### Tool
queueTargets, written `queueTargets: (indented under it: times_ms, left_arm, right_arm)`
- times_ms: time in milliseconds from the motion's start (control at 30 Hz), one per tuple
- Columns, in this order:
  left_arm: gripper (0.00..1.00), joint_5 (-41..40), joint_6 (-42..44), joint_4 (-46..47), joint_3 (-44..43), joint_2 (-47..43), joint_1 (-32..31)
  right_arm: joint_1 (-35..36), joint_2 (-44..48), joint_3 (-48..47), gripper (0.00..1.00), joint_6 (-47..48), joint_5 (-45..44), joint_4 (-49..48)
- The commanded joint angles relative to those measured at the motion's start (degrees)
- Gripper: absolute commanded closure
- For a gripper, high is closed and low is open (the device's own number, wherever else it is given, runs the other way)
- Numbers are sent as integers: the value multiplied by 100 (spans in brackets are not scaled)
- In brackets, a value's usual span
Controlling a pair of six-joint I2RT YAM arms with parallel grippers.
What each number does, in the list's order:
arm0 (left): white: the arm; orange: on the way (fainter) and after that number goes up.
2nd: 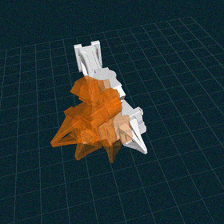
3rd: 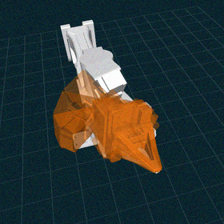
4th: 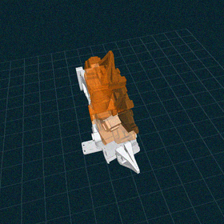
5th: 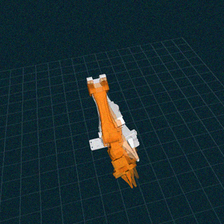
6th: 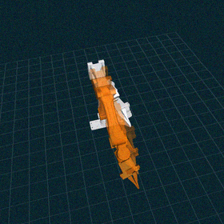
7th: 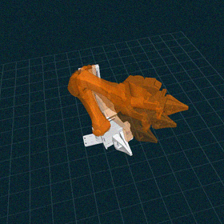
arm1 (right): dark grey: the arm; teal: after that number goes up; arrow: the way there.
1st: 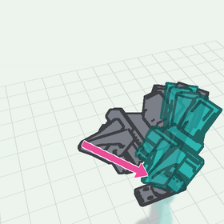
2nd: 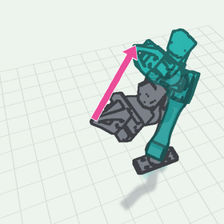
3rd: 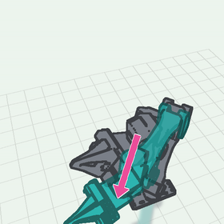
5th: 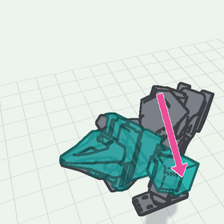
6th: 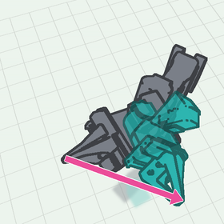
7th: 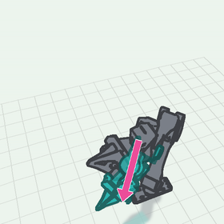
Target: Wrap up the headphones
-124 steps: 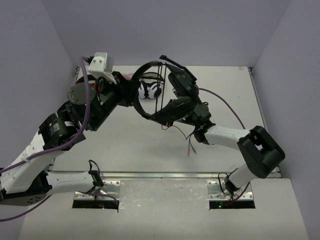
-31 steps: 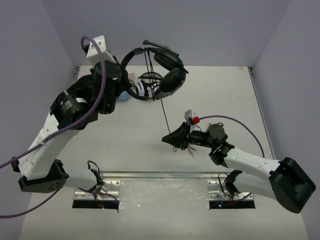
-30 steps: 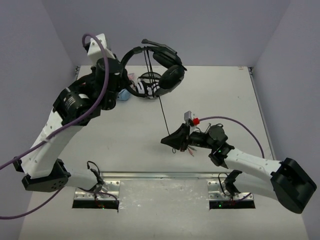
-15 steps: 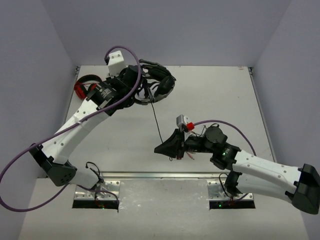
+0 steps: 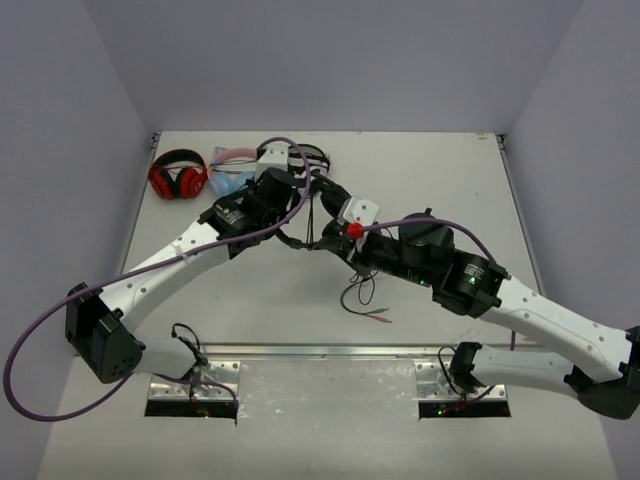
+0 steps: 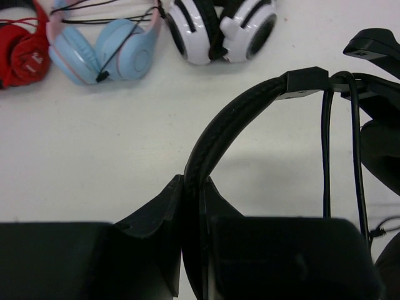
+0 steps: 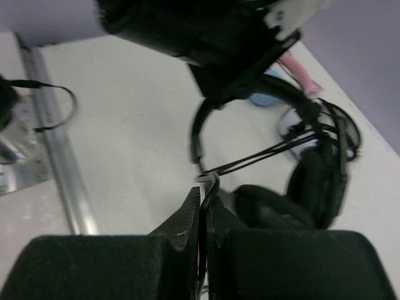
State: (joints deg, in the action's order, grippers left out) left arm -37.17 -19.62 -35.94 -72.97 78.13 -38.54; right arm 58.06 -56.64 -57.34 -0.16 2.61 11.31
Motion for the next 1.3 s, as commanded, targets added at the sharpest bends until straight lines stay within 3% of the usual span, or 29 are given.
queueTargets:
  times_ms: [0, 167, 267, 300, 400, 433, 567, 700, 967, 1167, 1267]
  left_arm:
    - [100, 1262, 1117, 1430, 544, -622, -38]
    - [100, 957, 1600, 1432, 749, -948, -776]
    - [100, 1411, 1689, 1494, 951, -1238, -830]
    - [100, 1579, 1707, 1494, 977, -1360, -839]
    - [100, 2283, 1856, 1485, 1004, -1493, -927]
    - [99, 2389, 1908, 1441, 987, -1511, -962]
    - [100, 2609, 1927, 1336, 969, -1546, -1085]
    - [100, 2741, 1927, 1283, 925, -1573, -1120]
    - [100, 2838, 1927, 1292, 916, -1766, -1138]
    - [100, 3294, 1927, 1362, 934, -2064, -1138]
    - [100, 3120, 1892, 1449, 873, -2301, -1138]
  right_arm:
    - [-241, -434, -610, 99, 1650, -1561, 617]
    - [-725, -392, -664, 93, 2064, -1869, 312]
    - [-1252, -304, -629, 92, 2152, -1799, 118]
    - [-1454, -304, -638, 99, 2187, -1764, 91]
    - [-1675, -452, -830, 99, 2319, -1930, -23]
    - [-1736, -566, -875, 88, 2389, -2018, -145]
    - [-2184, -769, -1191, 80, 2285, -1827, -138]
    - [-2396, -1015, -1438, 80, 2126, -1474, 38]
    - [-2624, -1138, -981, 84, 1810, -1237, -321]
    - [-3414, -1270, -981, 85, 1116, -438, -349]
    - [-3538, -1209, -640, 95, 747, -43, -542]
